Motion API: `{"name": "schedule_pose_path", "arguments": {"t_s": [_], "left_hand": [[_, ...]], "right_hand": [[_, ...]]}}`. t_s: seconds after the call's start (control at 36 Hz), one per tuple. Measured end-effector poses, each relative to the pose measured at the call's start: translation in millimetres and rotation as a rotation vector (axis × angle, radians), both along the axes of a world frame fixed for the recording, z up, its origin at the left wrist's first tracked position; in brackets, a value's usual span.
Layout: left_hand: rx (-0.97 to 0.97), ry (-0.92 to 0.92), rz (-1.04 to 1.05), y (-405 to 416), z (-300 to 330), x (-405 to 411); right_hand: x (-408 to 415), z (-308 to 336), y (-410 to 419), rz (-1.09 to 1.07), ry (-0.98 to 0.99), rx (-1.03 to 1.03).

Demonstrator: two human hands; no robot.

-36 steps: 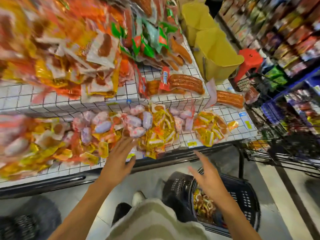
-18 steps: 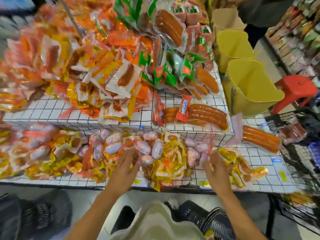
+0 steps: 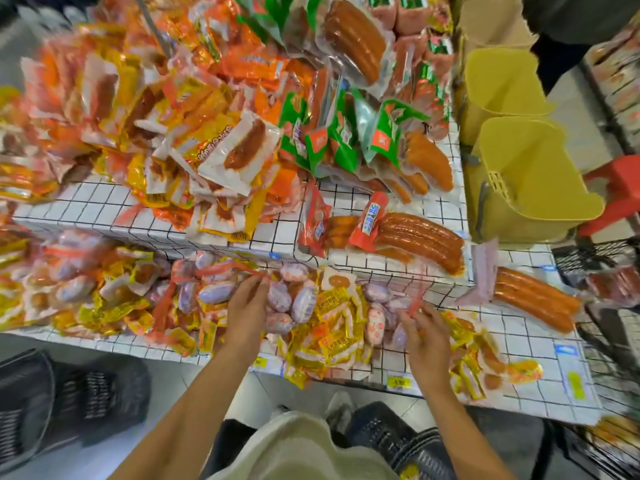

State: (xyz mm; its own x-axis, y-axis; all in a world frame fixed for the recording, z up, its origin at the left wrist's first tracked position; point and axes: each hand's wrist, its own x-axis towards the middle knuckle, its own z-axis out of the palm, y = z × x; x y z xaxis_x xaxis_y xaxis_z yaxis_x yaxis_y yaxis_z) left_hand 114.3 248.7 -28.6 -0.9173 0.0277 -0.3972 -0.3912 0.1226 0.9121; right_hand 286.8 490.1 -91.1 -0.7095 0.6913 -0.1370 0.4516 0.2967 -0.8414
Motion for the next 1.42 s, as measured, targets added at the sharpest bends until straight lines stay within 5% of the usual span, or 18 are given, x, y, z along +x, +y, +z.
{"name": "schedule_pose_path", "arguments": {"t_s": [0.17,0.53,0.89,1.17,1.42], "left_hand": [[-0.084,0.13,0.078,4.3,2.2,3.5],[-0.089,0.247,-0.043,-14.7,28.8,-3.1],[0.043,0.35,-0.084,-31.8,94.4,8.8],[0.212,0.339,-0.008,-100.4,120.6,18.2],[0.25,0.273,0.208,-254.7,97.5,35.6]], "right_hand": [[1.2,18.0,-5.1,-0.071,0.177,-0.176],[-11.4,61.2,-18.9,-0.108,0.359,0.058],[-36.4,155.8,-35.3,-0.045,0.646,-0.019],[-59.1,197.9,-110.9,0.188,0.554,-0.155],[-93.1,197.6,-255.1,0.489,0.397,-0.134]]}}
